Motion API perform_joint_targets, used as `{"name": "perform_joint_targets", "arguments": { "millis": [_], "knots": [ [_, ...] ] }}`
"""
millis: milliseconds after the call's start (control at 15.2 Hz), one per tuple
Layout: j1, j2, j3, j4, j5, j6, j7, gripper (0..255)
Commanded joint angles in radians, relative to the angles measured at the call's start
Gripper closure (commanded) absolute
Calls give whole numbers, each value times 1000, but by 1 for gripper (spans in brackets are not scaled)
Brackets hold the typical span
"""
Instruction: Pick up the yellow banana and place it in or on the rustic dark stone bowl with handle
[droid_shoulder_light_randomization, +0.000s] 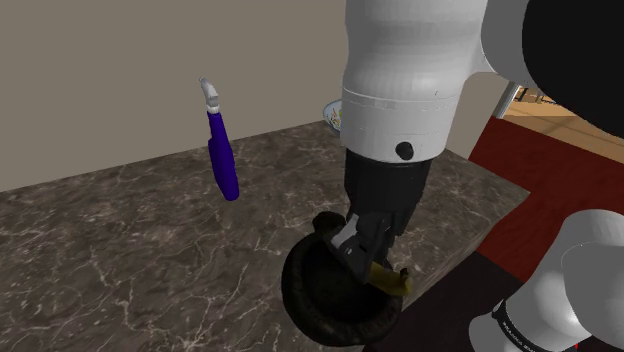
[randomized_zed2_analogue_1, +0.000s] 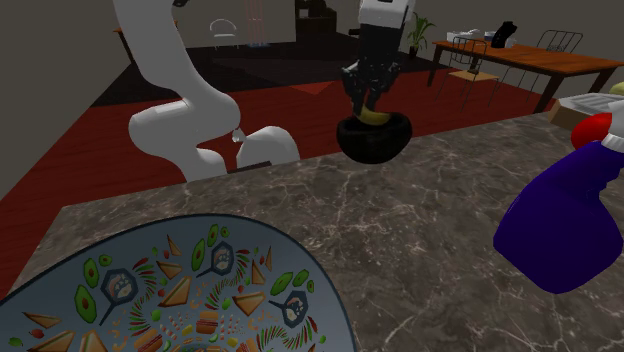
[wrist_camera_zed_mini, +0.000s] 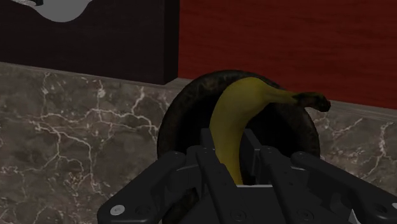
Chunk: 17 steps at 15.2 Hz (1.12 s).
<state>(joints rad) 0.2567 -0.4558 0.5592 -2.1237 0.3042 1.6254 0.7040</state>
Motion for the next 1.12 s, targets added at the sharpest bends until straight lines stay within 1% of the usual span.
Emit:
{"name": "perform_joint_targets", "arguments": {
  "millis": [0,858,1056],
  "knots": [
    [-3,6,-3,30,-5,-25,3,255],
    [-16,40,-21,224,-28,-186,29,255],
    [-43,99,-43,276,-67,-192,-9,255]
  ]
}}
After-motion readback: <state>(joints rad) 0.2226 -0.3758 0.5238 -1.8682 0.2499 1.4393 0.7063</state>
